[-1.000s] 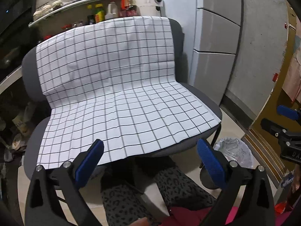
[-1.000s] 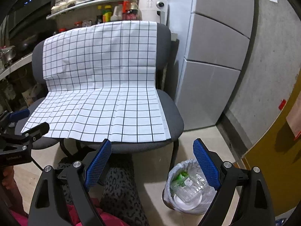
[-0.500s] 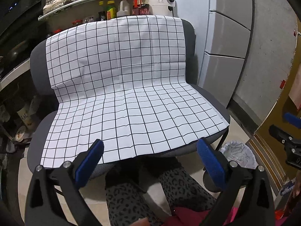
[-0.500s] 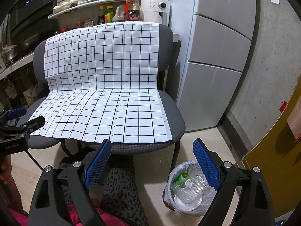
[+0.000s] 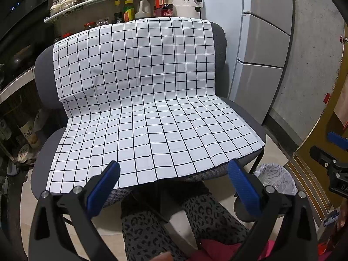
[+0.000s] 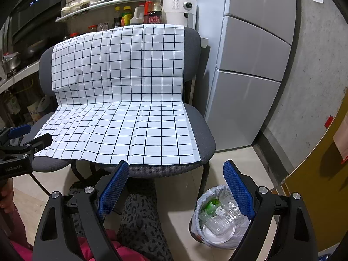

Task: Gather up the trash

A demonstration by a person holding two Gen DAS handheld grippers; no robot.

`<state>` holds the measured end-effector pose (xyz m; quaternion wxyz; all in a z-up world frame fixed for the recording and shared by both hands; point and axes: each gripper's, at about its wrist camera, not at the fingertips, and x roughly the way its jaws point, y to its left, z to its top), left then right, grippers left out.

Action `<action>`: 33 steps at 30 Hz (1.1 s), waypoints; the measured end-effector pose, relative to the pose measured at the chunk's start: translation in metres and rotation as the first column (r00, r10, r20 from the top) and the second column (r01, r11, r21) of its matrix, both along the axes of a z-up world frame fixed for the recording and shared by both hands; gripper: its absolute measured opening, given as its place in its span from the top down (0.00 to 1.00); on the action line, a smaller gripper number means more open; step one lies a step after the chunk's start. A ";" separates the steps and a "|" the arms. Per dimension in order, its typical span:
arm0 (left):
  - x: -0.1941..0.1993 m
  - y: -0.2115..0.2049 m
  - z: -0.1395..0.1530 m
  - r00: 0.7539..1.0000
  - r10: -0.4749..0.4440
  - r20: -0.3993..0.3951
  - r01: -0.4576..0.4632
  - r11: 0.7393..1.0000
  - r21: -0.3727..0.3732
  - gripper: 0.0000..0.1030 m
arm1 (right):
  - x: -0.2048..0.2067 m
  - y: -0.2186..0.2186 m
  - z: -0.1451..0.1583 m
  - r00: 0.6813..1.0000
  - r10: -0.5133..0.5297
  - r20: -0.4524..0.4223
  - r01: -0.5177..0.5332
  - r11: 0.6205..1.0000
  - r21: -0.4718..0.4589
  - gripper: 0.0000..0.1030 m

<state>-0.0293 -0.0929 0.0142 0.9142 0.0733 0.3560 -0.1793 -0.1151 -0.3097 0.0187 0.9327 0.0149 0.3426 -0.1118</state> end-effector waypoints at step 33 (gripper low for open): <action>0.001 0.001 0.001 1.000 0.010 -0.002 -0.010 1.000 -0.003 0.07 | 0.001 -0.004 -0.004 1.000 -0.003 -0.005 0.003 1.000 0.004 0.15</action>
